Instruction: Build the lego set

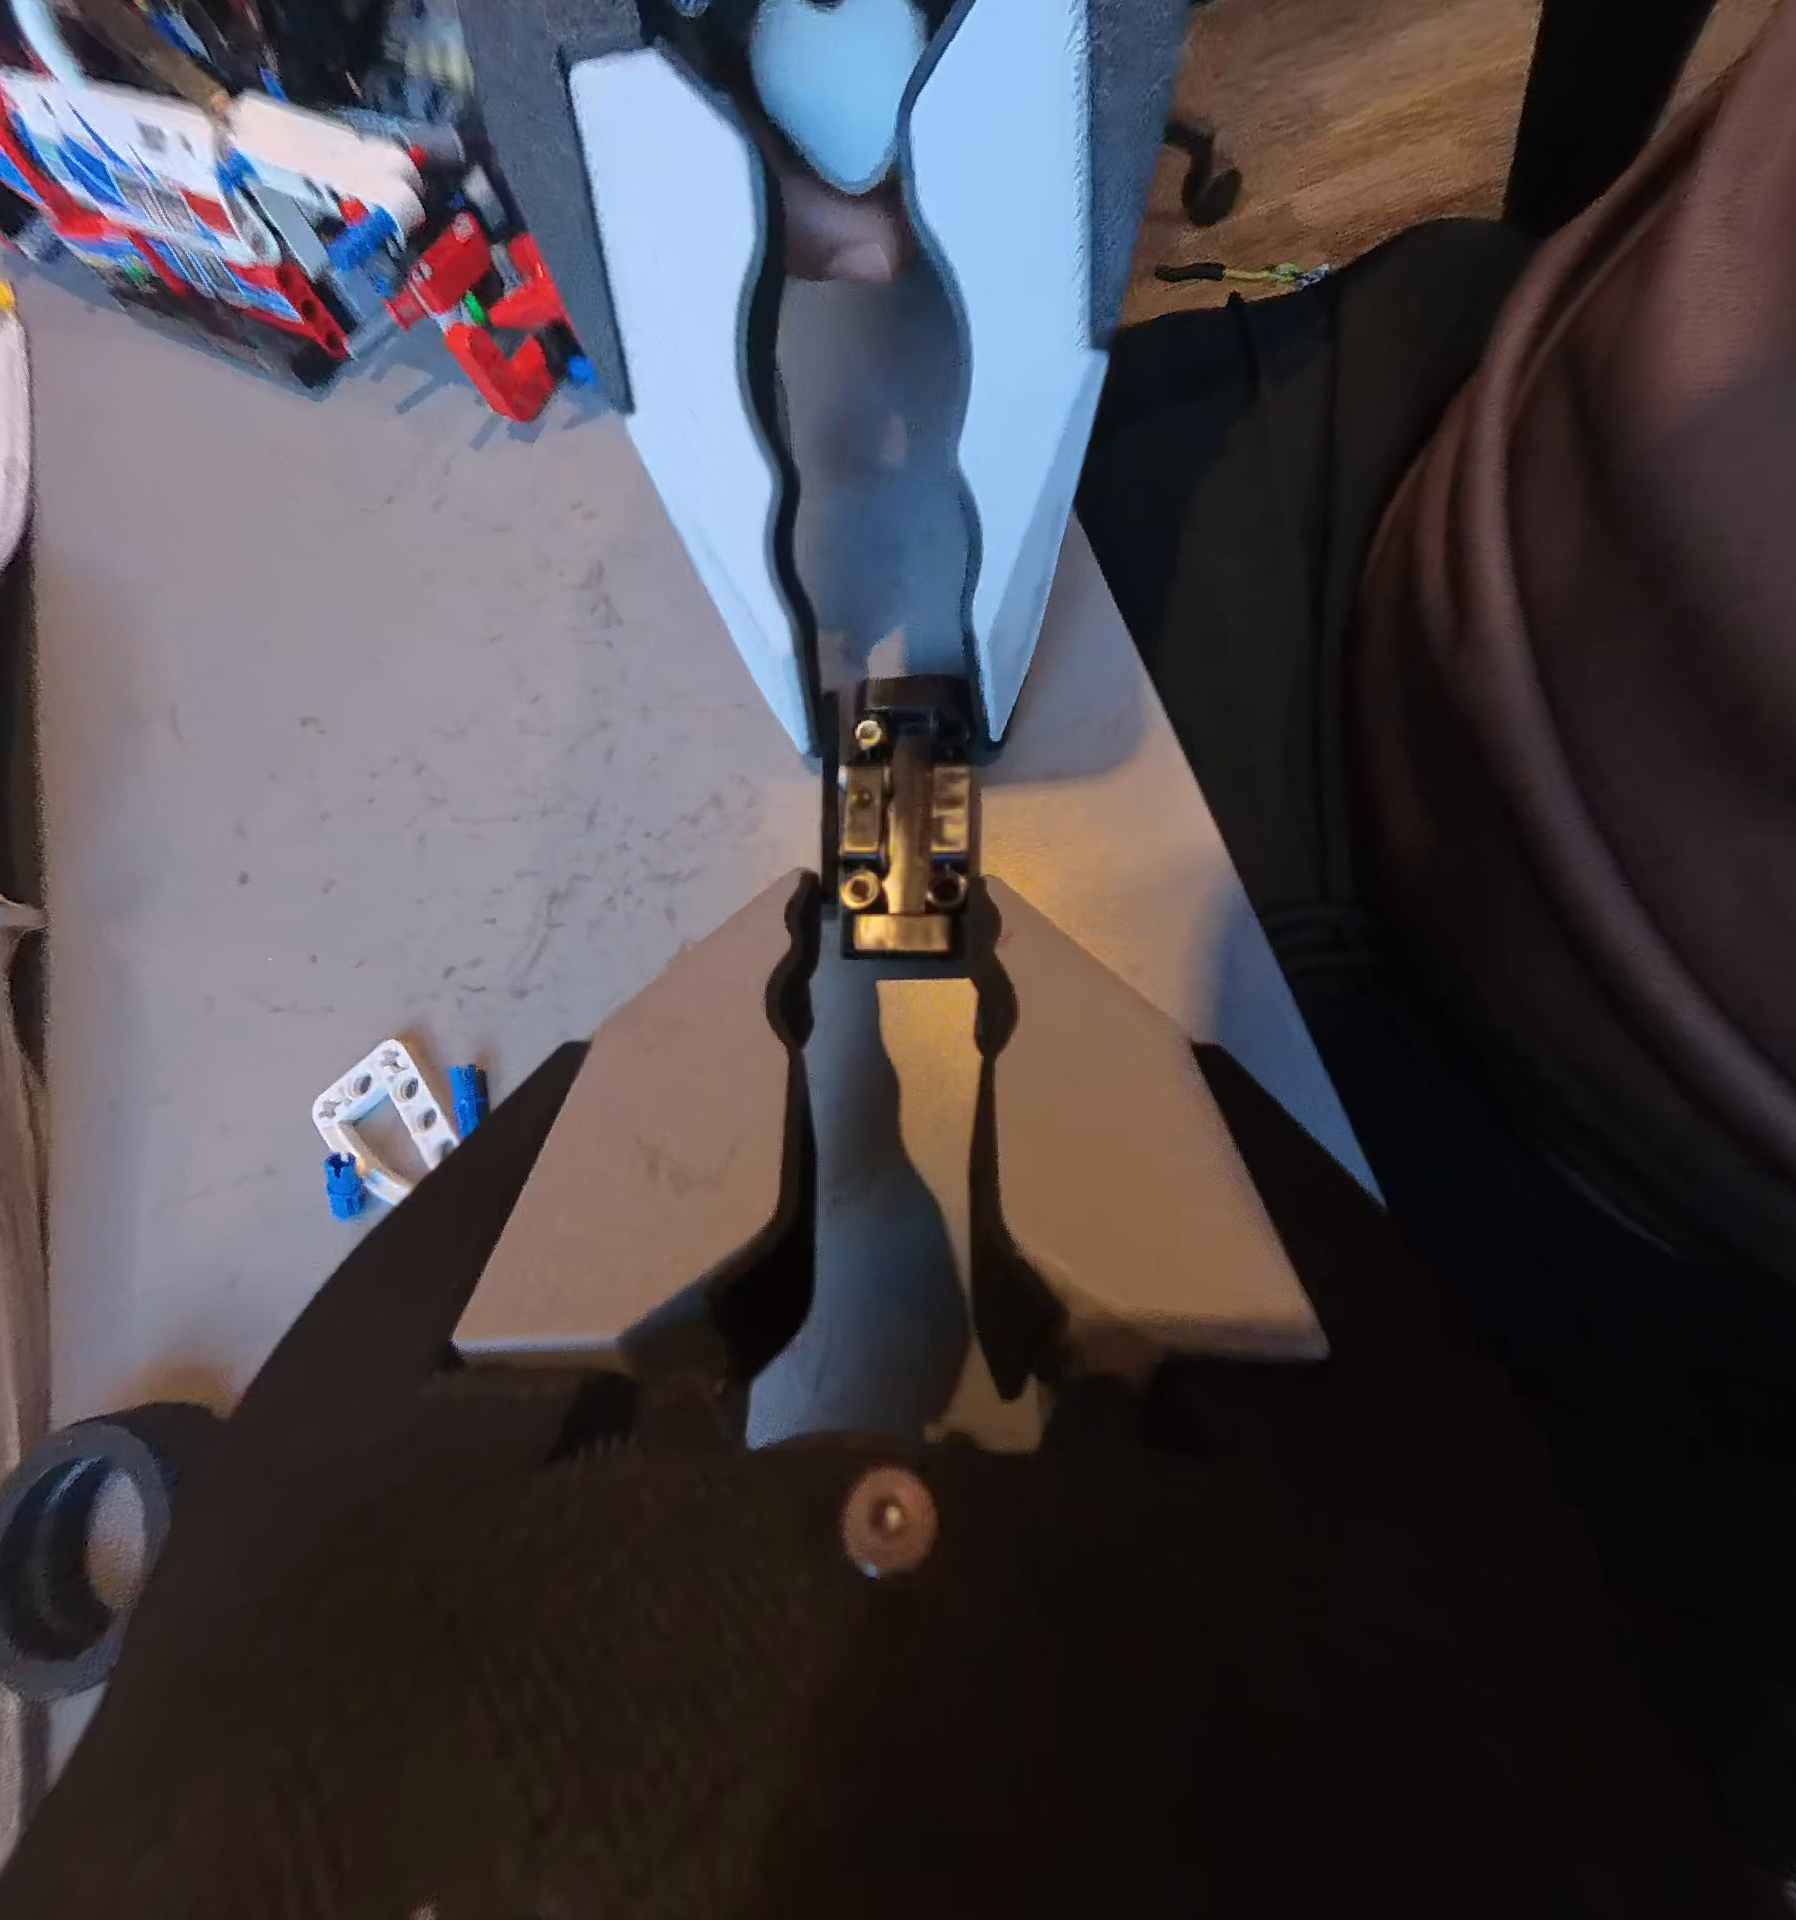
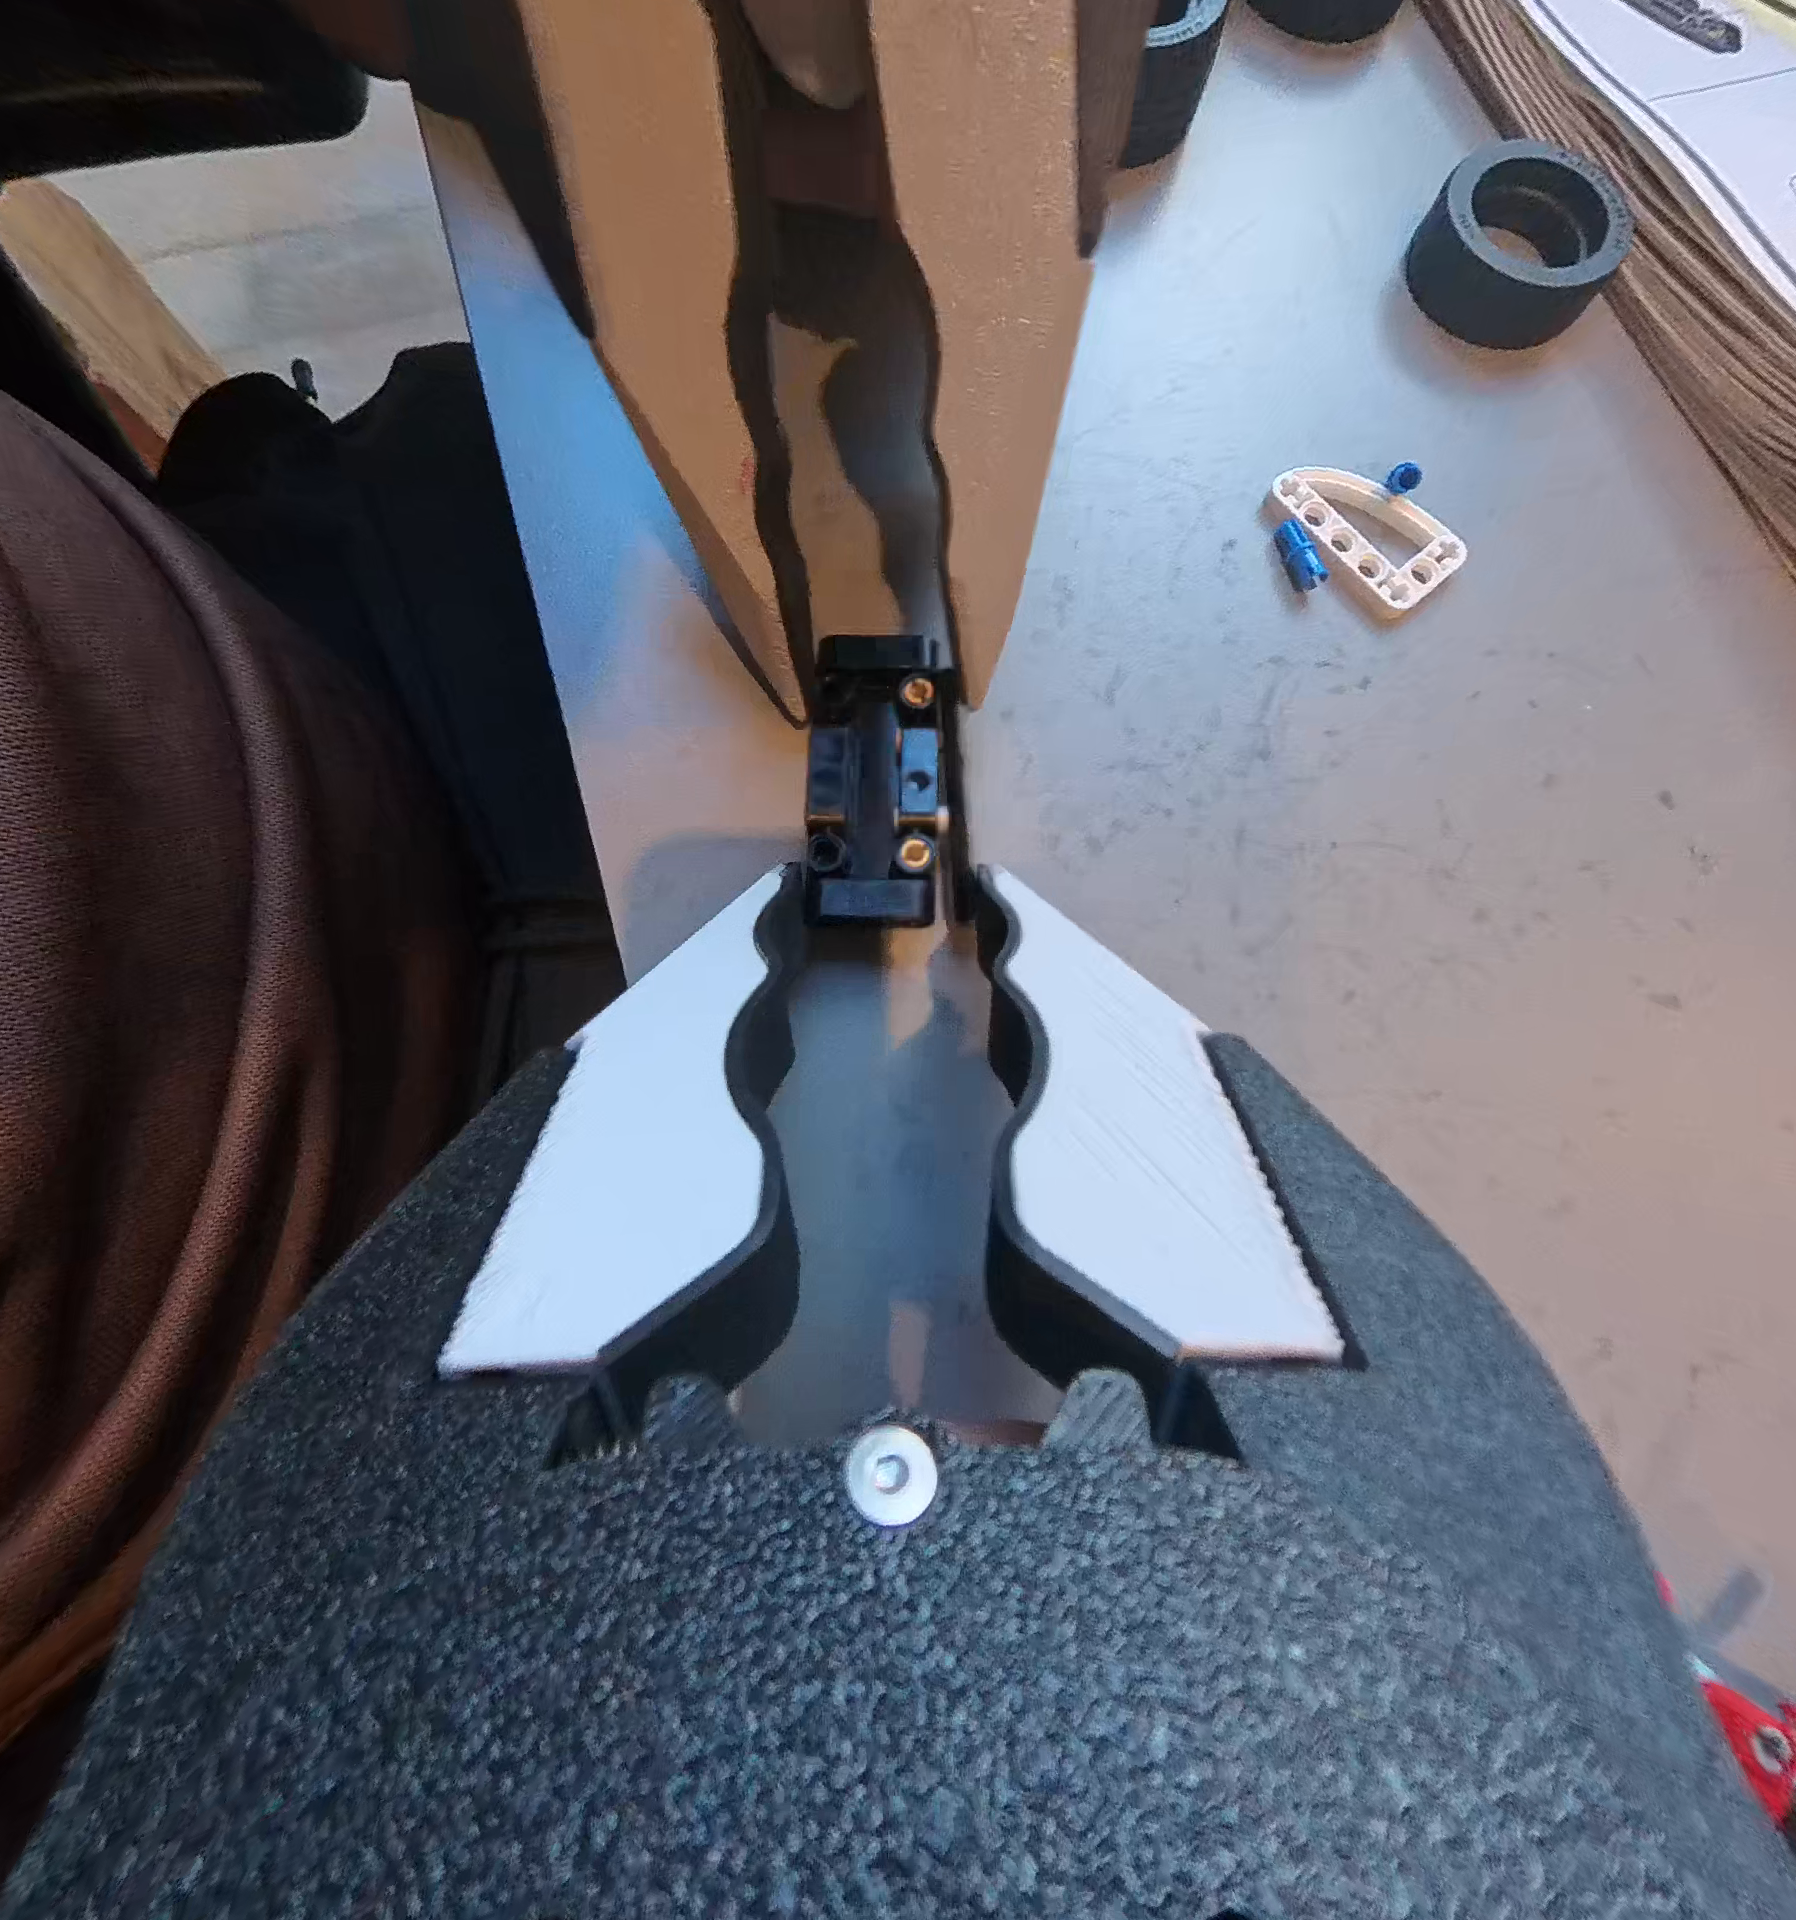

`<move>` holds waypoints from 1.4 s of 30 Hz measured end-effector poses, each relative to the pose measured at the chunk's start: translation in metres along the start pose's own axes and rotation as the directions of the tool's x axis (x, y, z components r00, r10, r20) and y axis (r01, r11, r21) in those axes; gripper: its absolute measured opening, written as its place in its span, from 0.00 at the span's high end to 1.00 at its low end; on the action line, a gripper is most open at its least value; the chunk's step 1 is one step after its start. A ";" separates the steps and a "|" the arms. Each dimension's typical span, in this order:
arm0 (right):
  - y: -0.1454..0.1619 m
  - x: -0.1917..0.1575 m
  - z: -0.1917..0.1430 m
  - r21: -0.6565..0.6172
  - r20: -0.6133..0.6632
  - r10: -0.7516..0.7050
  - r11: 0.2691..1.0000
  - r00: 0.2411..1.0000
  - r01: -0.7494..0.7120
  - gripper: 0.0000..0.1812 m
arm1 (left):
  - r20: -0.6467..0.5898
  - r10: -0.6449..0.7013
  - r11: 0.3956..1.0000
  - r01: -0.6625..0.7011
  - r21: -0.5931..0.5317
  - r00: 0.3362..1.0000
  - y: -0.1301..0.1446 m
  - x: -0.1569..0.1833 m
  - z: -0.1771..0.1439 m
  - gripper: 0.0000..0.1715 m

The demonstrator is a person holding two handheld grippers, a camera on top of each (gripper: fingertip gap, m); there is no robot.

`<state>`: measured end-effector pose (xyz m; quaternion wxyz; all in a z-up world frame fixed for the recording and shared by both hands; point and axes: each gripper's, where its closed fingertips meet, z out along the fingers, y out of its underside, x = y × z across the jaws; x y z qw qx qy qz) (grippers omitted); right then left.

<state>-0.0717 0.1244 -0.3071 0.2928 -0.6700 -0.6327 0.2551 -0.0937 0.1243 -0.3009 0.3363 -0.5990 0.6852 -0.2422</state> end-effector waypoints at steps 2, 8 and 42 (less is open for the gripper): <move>0.000 -0.001 0.001 -0.012 0.010 -0.002 1.000 1.000 0.003 0.83 | -0.038 -0.048 0.999 0.047 -0.007 0.998 0.002 0.000 0.000 0.84; -0.002 0.001 0.001 -0.032 -0.024 -0.037 0.999 0.999 0.036 0.83 | -0.002 -0.014 1.000 0.014 -0.018 1.000 0.004 -0.002 0.000 0.84; -0.008 0.014 0.004 0.008 -0.127 -0.087 0.996 0.988 0.089 0.84 | 0.169 0.046 0.999 -0.042 -0.026 0.985 0.006 -0.012 -0.006 0.85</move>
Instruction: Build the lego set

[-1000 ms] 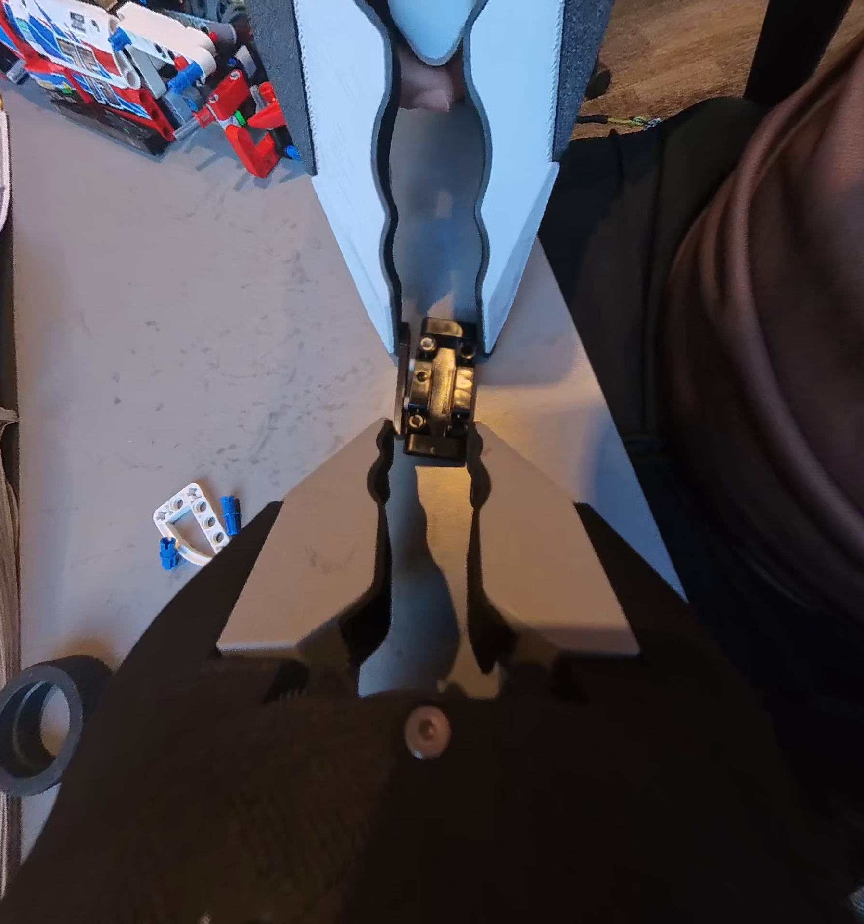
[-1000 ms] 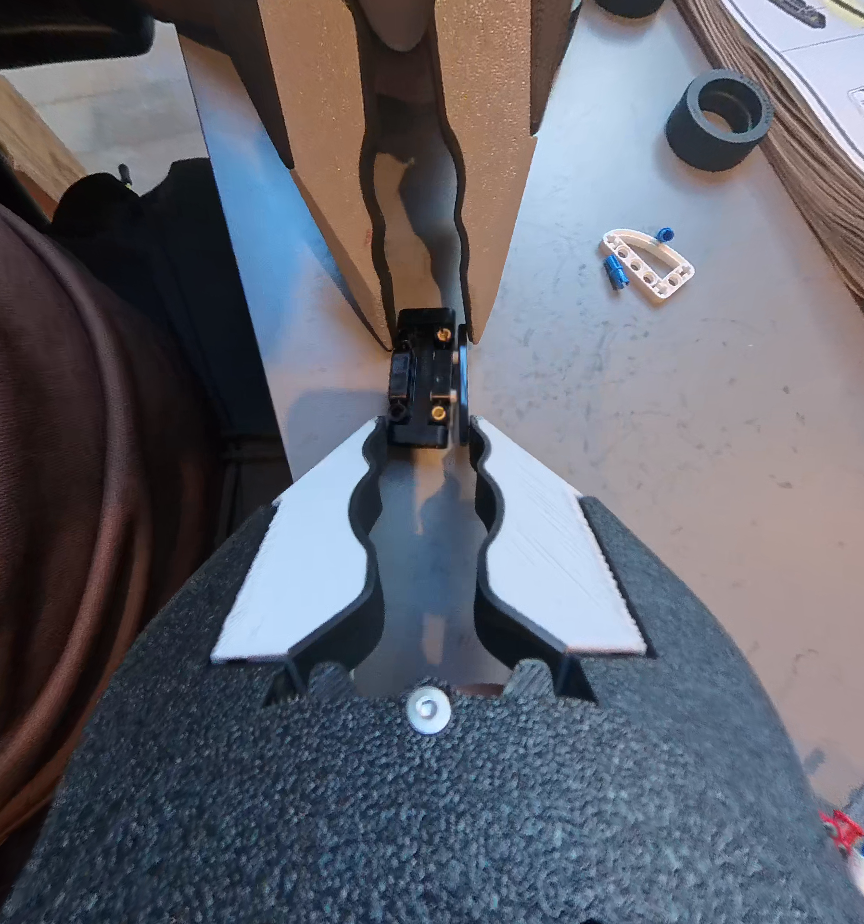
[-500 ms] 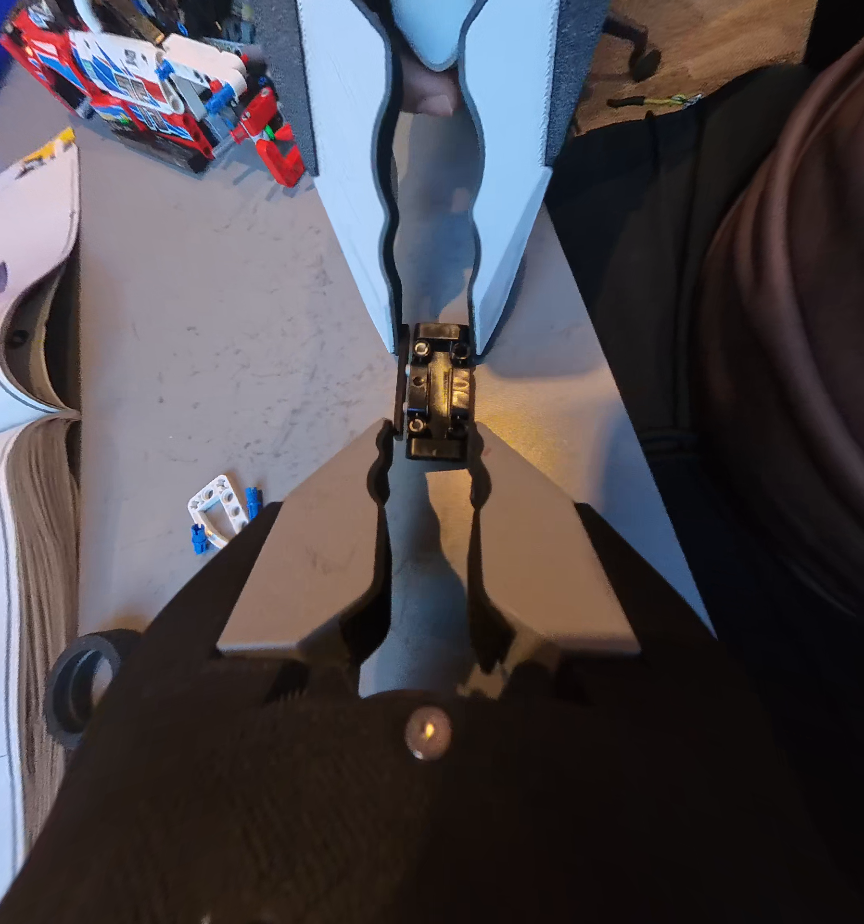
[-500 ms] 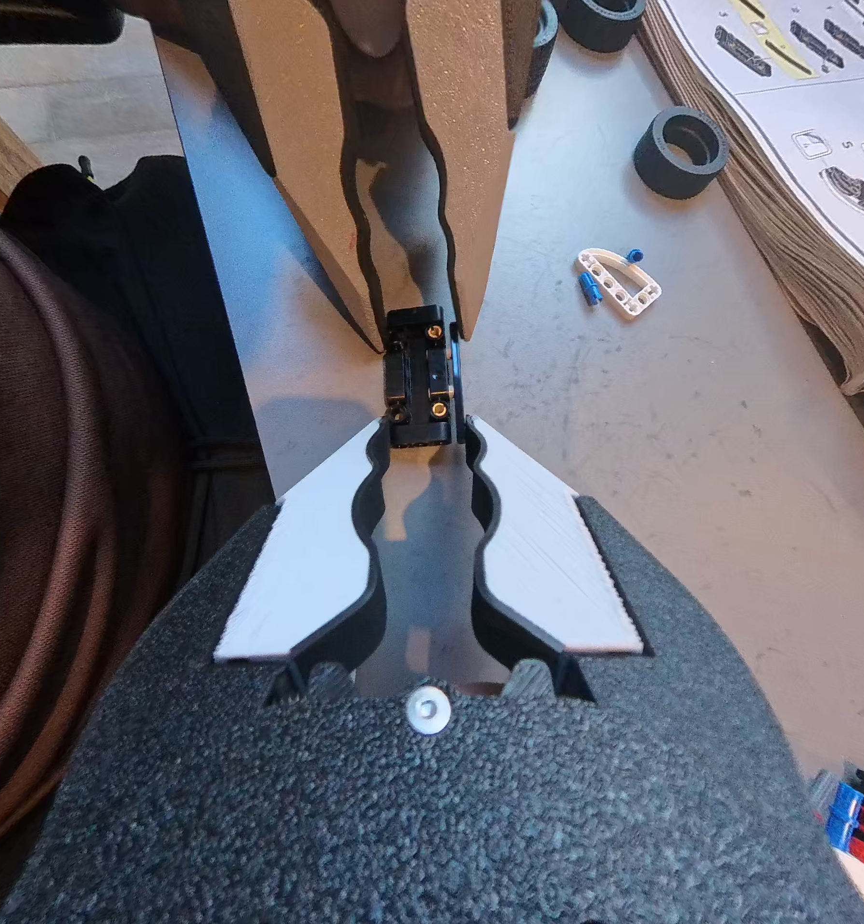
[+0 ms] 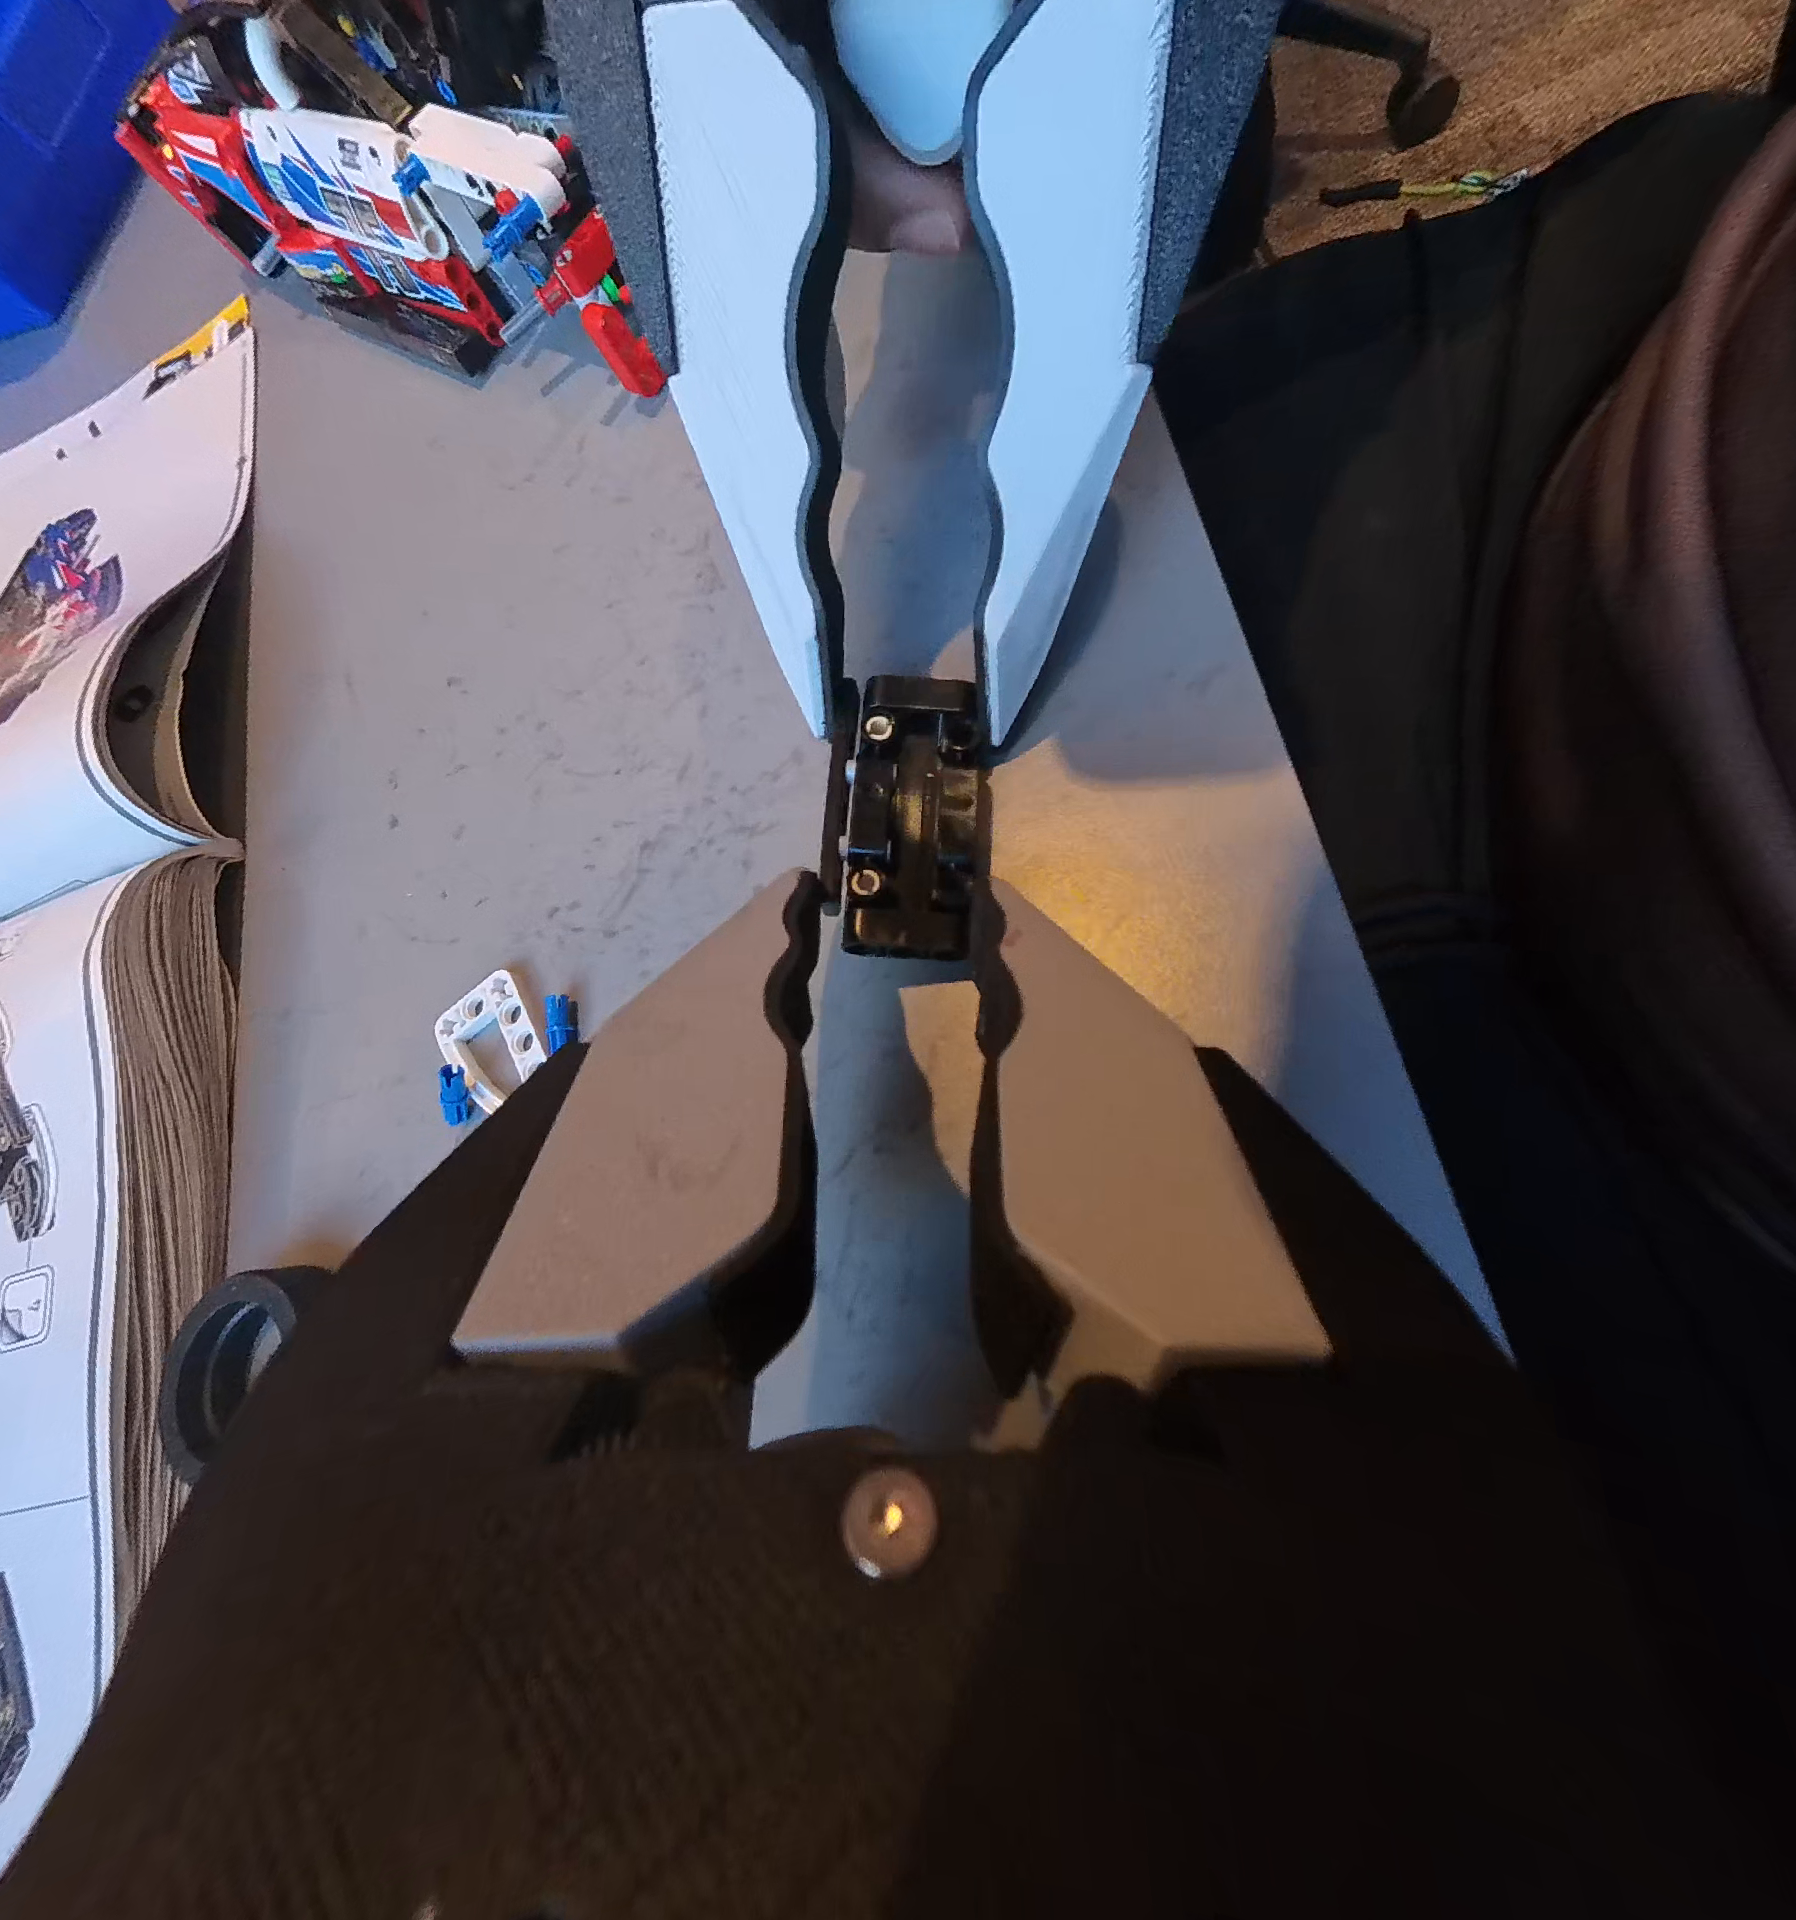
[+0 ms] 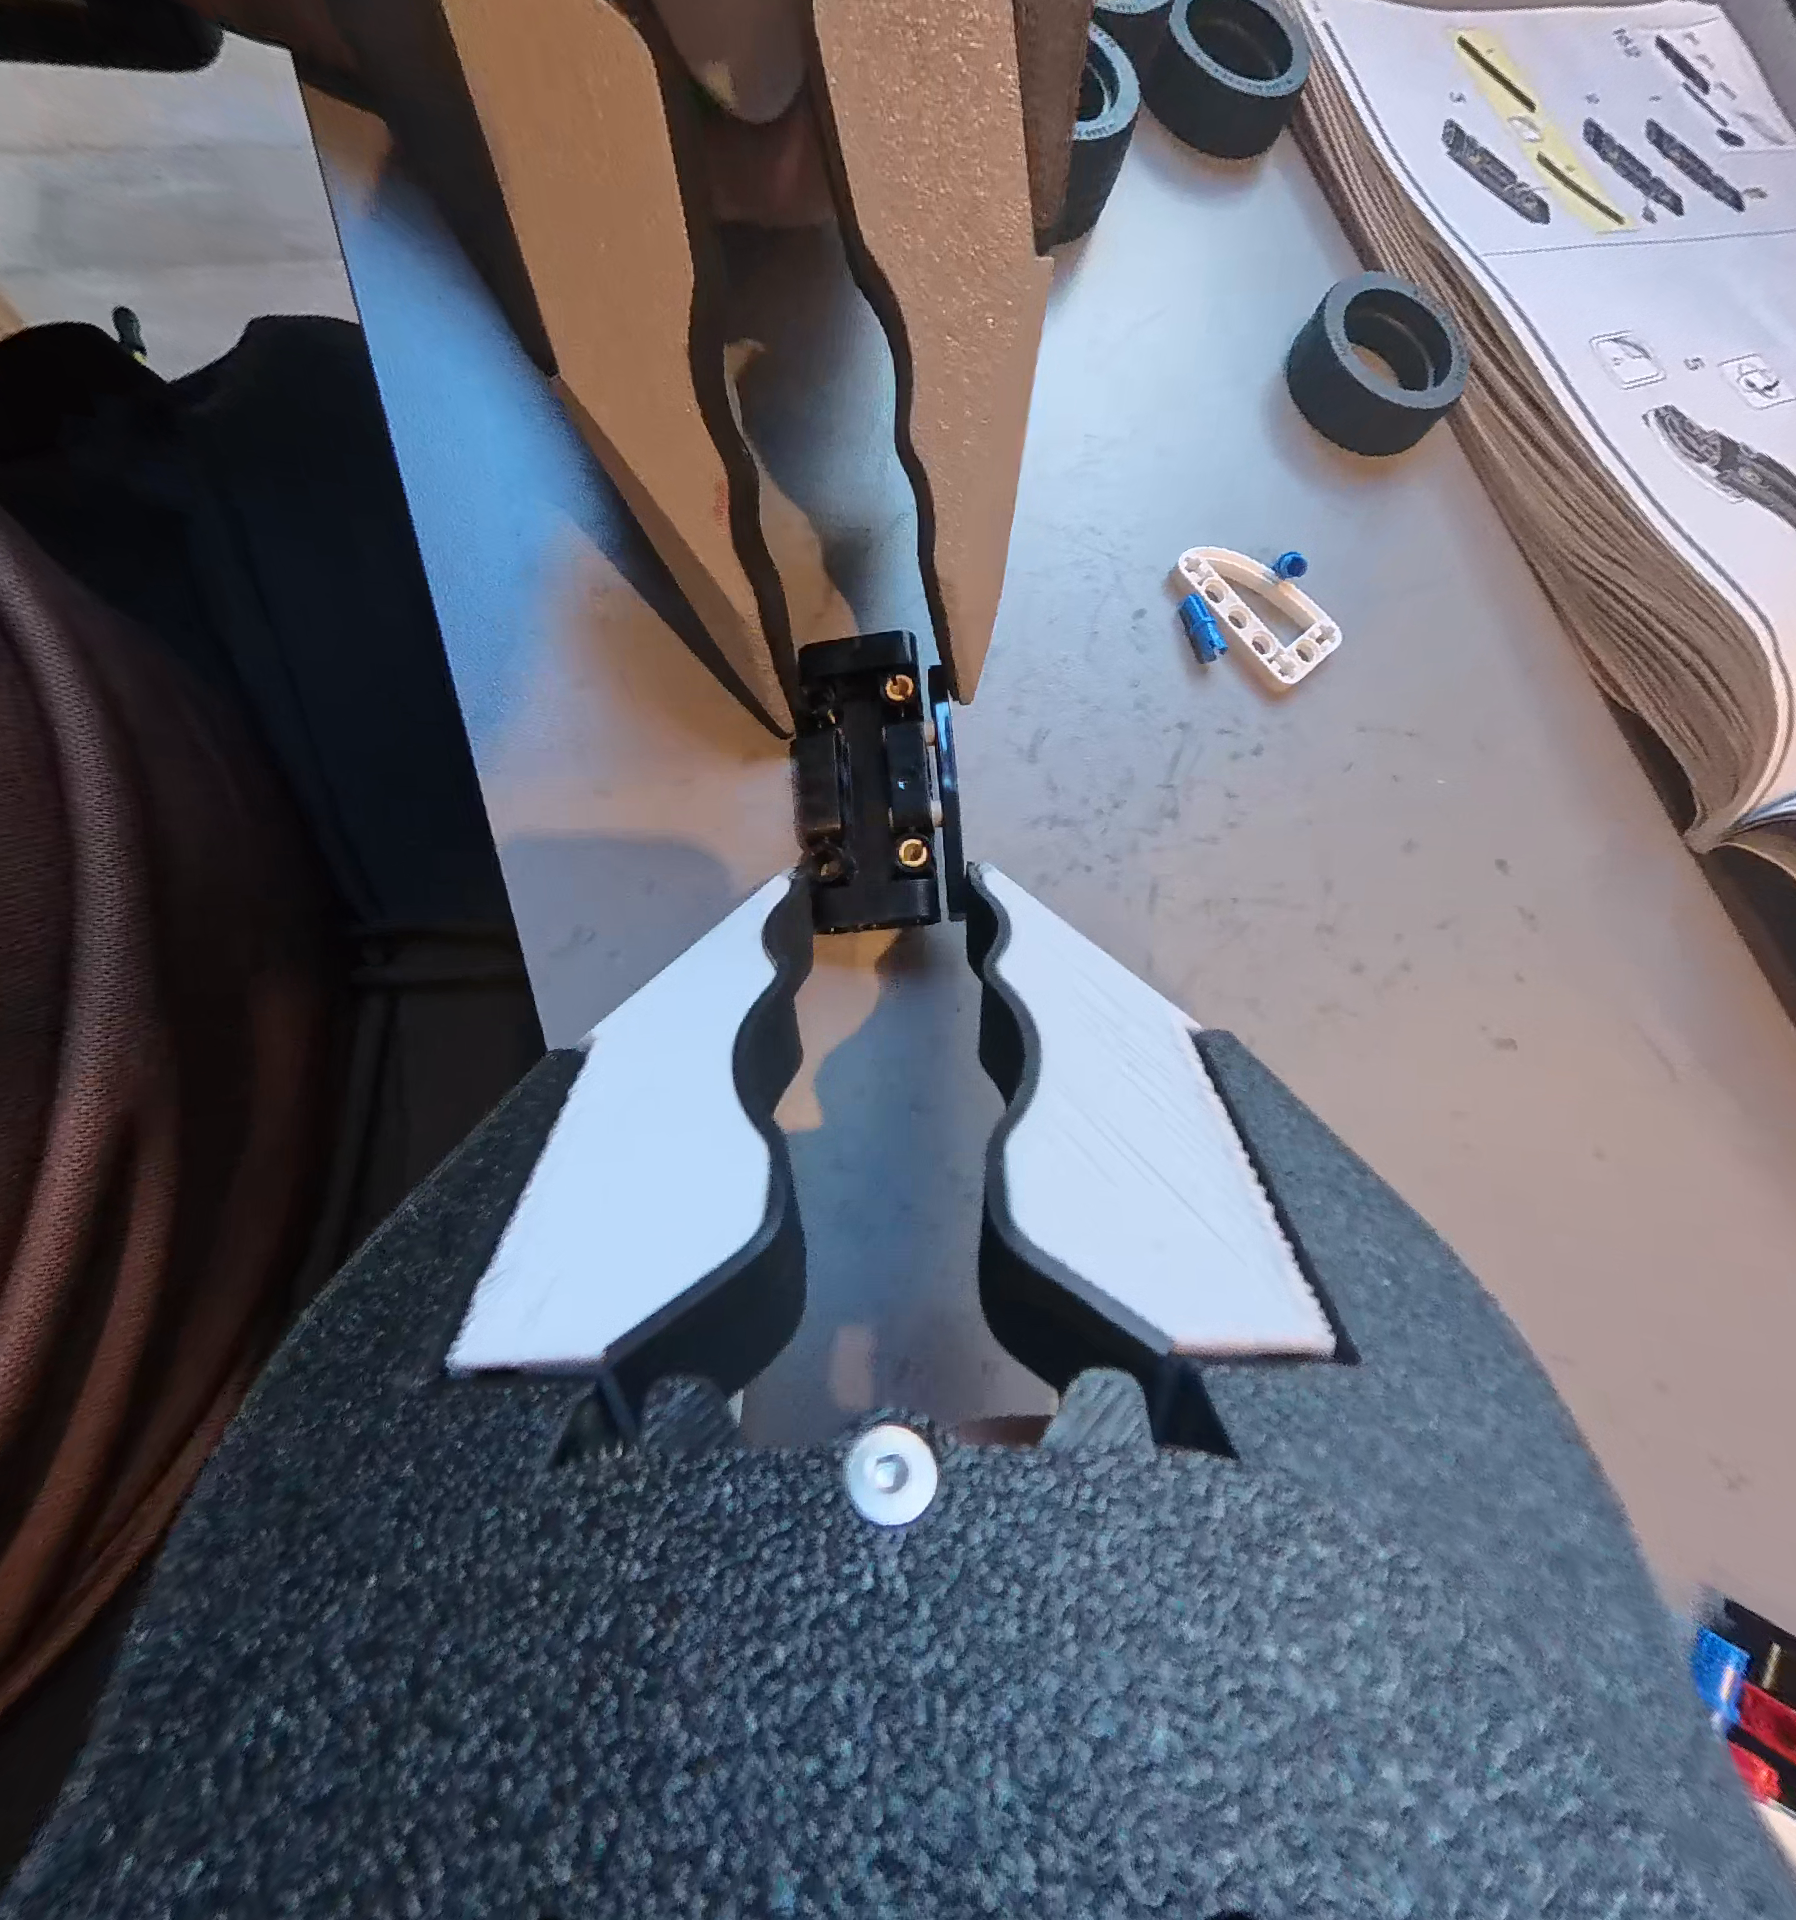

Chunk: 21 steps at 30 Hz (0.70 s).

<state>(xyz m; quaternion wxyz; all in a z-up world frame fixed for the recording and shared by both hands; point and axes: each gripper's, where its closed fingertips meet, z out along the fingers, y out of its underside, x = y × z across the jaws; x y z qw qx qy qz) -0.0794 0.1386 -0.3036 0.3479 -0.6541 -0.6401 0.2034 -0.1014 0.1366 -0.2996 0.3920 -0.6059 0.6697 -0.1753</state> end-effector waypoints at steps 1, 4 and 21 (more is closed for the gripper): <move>0.000 0.000 0.000 0.002 0.003 0.008 1.000 1.000 -0.008 0.84 | -0.001 0.001 1.000 -0.001 0.003 1.000 0.000 0.000 0.000 0.85; -0.004 -0.001 0.001 0.015 0.030 0.041 0.999 0.999 -0.041 0.82 | 0.000 0.024 0.999 -0.024 0.022 1.000 -0.003 0.002 -0.002 0.86; -0.003 -0.006 0.007 -0.009 0.141 0.057 0.998 0.988 -0.057 0.84 | -0.184 -0.235 0.972 0.235 -0.021 0.954 0.002 0.005 -0.002 0.85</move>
